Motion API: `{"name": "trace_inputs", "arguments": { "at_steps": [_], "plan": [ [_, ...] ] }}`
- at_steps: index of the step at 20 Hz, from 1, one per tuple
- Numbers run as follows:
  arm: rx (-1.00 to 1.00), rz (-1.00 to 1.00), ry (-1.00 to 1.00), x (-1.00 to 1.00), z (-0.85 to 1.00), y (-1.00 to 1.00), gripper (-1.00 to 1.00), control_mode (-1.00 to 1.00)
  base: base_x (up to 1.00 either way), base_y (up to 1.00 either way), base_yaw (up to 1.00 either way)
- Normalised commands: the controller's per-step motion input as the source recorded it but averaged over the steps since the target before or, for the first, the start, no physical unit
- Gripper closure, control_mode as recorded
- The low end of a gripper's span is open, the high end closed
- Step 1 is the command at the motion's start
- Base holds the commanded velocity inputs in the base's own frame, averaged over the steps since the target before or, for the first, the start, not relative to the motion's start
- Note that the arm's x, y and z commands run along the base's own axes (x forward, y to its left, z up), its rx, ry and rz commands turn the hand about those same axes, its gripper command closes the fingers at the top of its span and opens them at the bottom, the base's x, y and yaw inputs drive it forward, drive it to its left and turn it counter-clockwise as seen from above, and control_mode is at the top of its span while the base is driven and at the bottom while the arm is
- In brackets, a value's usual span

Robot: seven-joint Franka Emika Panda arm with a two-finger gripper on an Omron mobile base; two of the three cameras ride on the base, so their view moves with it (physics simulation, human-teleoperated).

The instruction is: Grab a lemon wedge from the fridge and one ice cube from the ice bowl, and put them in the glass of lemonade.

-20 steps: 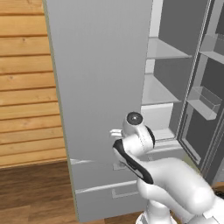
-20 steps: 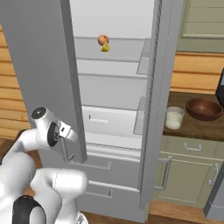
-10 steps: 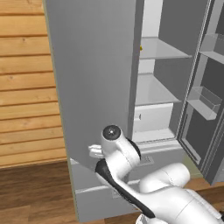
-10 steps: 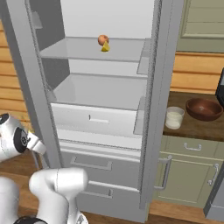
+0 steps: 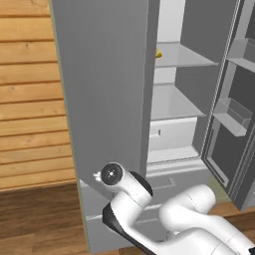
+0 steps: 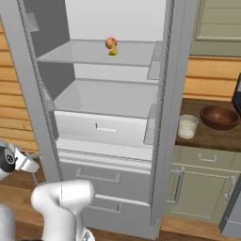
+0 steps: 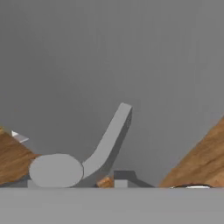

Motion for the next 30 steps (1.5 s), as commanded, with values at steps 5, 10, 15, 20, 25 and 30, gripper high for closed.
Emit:
{"name": "trace_inputs", "arguments": {
  "at_steps": [5, 10, 15, 20, 25, 30],
  "plan": [
    [0.09, 0.0, -0.19, -0.65, 0.95, 0.0, 1.0, -1.0, 0.0, 0.0, 0.0],
    [0.05, 0.0, -0.14, -0.63, 0.98, 0.01, 1.0, -1.0, 0.0, 0.0, 0.0],
    [0.0, 0.0, -0.12, -0.55, 0.91, 0.06, -1.0, -1.0, 0.0, 0.0, 0.0],
    [0.0, 0.02, -0.19, -0.47, 0.92, 0.06, -1.0, -1.0, 0.0, 0.0, 0.0],
    [0.17, 0.0, -0.24, -0.46, 0.93, 0.0, -1.0, -1.0, 0.0, 0.0, 0.0],
    [0.27, 0.0, -0.2, -0.58, 1.0, -0.01, -1.0, -1.0, 0.0, 0.0, 0.0]
  ]
}}
